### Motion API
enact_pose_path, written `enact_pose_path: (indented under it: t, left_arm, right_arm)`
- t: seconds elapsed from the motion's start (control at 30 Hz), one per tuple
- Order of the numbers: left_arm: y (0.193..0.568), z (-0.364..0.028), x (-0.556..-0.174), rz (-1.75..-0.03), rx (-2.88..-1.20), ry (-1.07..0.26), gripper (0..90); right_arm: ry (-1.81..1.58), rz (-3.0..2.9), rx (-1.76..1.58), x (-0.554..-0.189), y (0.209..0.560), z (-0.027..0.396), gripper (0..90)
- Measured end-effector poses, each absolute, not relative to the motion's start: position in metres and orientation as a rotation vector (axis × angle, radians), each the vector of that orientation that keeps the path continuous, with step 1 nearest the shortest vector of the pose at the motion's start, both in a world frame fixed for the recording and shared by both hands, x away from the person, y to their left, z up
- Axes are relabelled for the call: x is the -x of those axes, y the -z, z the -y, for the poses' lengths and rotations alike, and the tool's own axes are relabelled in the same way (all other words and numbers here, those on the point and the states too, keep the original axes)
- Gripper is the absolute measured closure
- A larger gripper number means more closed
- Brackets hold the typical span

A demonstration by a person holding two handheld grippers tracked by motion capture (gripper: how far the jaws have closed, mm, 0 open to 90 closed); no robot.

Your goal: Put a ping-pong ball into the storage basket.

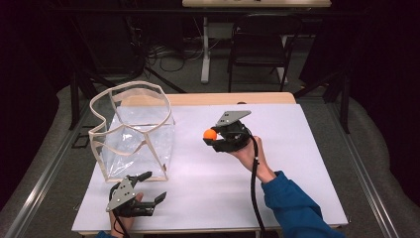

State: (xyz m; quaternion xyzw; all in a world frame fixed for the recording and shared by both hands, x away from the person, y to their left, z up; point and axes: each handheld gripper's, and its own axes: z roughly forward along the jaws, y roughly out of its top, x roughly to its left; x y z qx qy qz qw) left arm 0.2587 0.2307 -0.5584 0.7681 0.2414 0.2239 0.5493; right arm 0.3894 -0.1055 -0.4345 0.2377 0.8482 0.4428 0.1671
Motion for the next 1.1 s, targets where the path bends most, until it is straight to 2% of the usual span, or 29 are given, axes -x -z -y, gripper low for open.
enact_pose_path:
  t: [1.1]
  left_arm:
    - [0.559, -0.231, -0.259, -0.567, -1.818, -0.524, 16.1]
  right_arm:
    - [-1.248, -2.428, -0.624, -0.399, 0.404, 0.089, 51.1]
